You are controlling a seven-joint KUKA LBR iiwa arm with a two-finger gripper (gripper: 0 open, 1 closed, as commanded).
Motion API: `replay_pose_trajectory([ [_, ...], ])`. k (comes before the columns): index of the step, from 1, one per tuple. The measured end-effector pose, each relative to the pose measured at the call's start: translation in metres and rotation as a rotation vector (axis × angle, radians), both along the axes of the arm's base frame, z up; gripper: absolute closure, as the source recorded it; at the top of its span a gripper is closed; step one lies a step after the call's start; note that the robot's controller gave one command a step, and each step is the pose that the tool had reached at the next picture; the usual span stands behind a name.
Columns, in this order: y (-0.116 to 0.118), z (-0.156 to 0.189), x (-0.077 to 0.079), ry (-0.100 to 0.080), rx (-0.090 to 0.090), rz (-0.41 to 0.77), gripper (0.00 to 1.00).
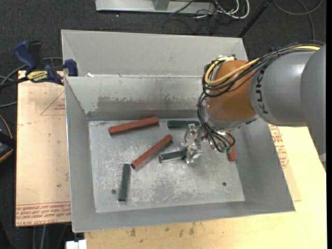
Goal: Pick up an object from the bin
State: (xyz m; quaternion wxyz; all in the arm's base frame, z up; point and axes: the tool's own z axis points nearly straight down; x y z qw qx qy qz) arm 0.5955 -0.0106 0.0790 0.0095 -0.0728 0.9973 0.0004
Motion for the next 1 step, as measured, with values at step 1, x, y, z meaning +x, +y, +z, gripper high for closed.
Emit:
replay_pose_trajectory([
  [1, 0.0031, 0.1908, 0.0001, 0.010, 0.000, -0.058, 1.00],
])
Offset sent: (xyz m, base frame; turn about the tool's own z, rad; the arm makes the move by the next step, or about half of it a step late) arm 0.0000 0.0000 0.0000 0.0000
